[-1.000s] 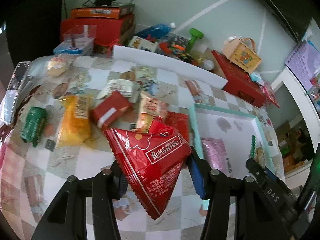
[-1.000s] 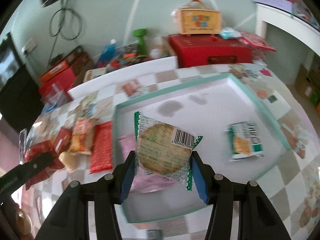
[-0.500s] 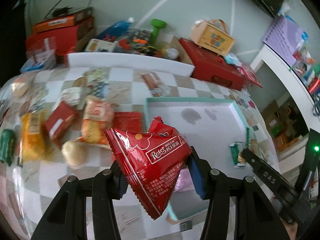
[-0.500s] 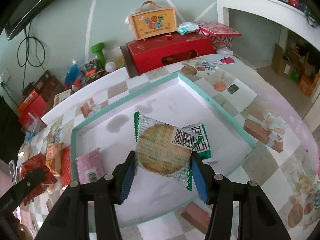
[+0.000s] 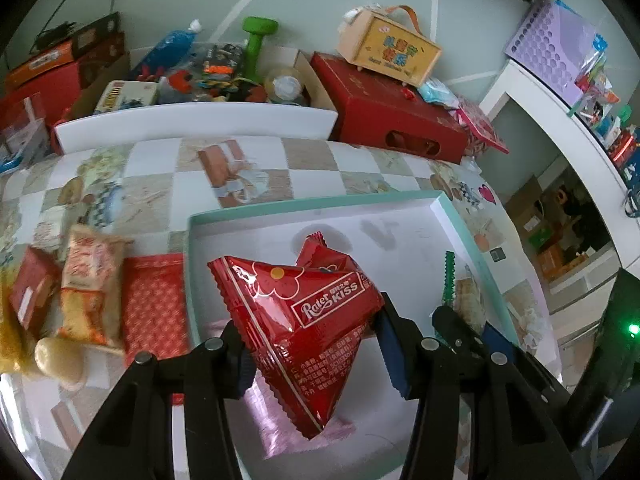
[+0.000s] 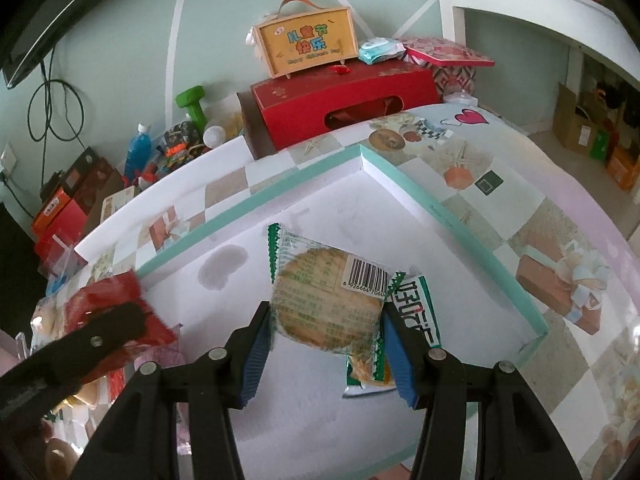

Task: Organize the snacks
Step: 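Carry the red pouch and biscuit pack into the tray and release both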

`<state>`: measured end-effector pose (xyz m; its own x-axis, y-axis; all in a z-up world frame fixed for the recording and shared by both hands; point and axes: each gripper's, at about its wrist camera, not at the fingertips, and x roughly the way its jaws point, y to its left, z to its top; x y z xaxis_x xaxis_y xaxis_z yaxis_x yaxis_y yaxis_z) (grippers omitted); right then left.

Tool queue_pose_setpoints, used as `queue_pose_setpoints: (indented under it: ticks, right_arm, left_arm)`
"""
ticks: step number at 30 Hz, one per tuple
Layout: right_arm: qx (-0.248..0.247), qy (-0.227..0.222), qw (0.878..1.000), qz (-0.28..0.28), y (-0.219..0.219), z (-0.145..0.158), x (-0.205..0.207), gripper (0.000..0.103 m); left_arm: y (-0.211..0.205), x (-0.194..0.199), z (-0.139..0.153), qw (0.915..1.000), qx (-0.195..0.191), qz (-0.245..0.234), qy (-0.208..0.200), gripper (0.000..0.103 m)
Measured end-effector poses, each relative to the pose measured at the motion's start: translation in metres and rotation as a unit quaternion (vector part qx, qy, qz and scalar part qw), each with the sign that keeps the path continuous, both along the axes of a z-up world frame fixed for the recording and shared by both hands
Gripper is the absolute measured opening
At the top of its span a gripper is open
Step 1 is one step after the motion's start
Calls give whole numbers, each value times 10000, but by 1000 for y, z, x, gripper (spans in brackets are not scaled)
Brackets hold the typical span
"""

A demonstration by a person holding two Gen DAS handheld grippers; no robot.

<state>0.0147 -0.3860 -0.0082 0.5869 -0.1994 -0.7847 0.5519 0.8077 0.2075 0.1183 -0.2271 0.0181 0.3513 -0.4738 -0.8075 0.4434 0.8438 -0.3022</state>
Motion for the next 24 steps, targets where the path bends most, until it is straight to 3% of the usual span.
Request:
queue_pose_setpoints:
  ticks: [16,17,19,24]
  right_arm:
    - [26,18,9996,-263,-16,-1,-5,59]
    - [-27,14,9995,-302,-16,0,-5,60]
    - [-86,50,9994,-324,-16,1,-6,61]
    - [-3,83,9994,-343,-18,0,-6,61]
  left_arm:
    - [-24,4,-5,9997,132,-222,27,55]
    - [-23,4,-5,9997,129,-221,37,56]
    - [-22,5,-4,9997,143,-191,26,69]
    - [-19,6,0,9997,219,-120,-64,71]
